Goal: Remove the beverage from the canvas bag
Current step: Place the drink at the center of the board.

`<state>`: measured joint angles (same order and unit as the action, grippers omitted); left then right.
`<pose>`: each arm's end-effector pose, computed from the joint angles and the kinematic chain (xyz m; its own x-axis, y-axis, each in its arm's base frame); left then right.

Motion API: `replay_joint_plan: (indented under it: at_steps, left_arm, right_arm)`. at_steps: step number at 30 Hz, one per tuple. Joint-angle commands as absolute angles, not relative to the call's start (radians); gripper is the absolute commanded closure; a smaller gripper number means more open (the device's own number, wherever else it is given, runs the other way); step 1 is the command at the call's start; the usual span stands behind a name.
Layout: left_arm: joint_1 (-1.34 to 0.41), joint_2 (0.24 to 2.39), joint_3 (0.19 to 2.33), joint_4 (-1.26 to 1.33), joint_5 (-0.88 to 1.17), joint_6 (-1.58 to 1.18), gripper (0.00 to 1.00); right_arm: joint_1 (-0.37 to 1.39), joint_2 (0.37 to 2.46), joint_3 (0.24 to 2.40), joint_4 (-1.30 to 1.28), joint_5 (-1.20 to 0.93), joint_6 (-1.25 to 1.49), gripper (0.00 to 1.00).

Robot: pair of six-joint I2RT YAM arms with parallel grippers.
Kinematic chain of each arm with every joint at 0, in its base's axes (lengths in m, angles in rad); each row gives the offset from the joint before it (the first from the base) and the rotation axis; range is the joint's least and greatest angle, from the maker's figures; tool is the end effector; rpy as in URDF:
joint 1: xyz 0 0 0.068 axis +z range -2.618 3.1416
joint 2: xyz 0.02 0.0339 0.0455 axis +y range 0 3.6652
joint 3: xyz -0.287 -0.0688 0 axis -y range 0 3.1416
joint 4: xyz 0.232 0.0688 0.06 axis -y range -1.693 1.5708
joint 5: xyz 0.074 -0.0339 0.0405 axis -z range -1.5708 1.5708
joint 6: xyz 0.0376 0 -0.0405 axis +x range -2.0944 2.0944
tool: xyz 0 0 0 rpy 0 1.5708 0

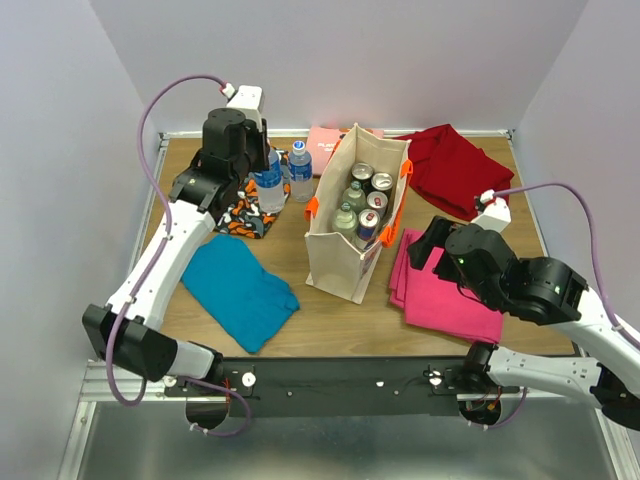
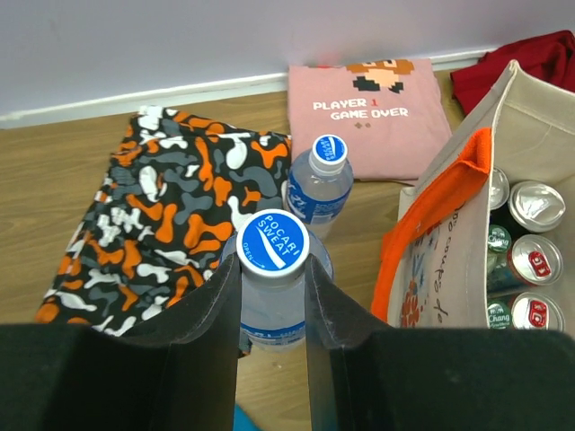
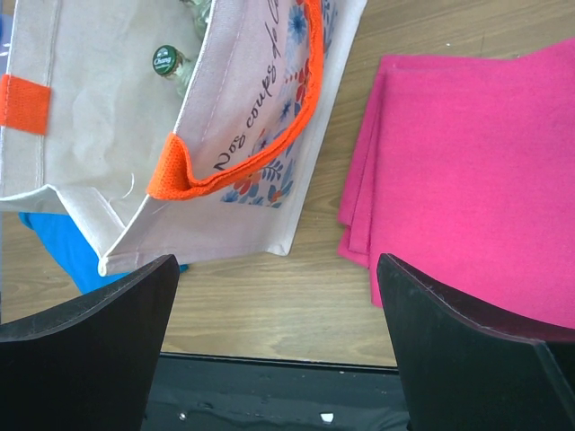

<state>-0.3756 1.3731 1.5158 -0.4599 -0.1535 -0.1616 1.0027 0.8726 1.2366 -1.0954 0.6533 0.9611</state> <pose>0.2722 -0.1012 0.4526 -0.3230 -0.0436 -0.9454 0.1777 0.9784 -0.1058 0.0775 0.0789 0.4026 -0.5550 0.3405 -0.7590 0.0507 0.9245 0.3777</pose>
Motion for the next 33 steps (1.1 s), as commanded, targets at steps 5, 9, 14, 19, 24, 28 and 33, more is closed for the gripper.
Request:
replay_joint_plan:
  at_steps: [5,9,14,19,24,28,33]
  left_arm:
    - [-0.37,1.433,1.41,-0.052,-0.008,-0.229,1.0]
    - [-0.371,1.454,1.341,0.044,0.035,-0.236,1.0]
    - [-0.373,1.474,1.284,0.144,0.047,-0.264,1.0]
    - [-0.383,1.522,1.279,0.17,0.031,-0.264,1.0]
    - [-0.406,1.581,1.316,0.161,-0.048,-0.253,1.0]
    - [-0.419,1.603,1.316,0.166,-0.069,-0.233,1.0]
    - [-0.436,1.617,1.322,0.161,-0.081,-0.221,1.0]
  right_arm:
    - [1.009,0.913,1.305,-1.158,0.701,0.991,0.0]
    - [1.009,0.934,1.312,-1.16,0.704,0.996,0.0]
    - [1.011,0.969,1.316,-1.149,0.7,0.989,0.0]
    - [1.009,0.991,1.312,-1.143,0.695,0.985,0.0]
    - [1.009,0.991,1.298,-1.131,0.693,0.983,0.0]
    - [1.009,0.98,1.29,-1.129,0.699,0.982,0.0]
    - [1.009,0.959,1.267,-1.126,0.707,0.986,0.0]
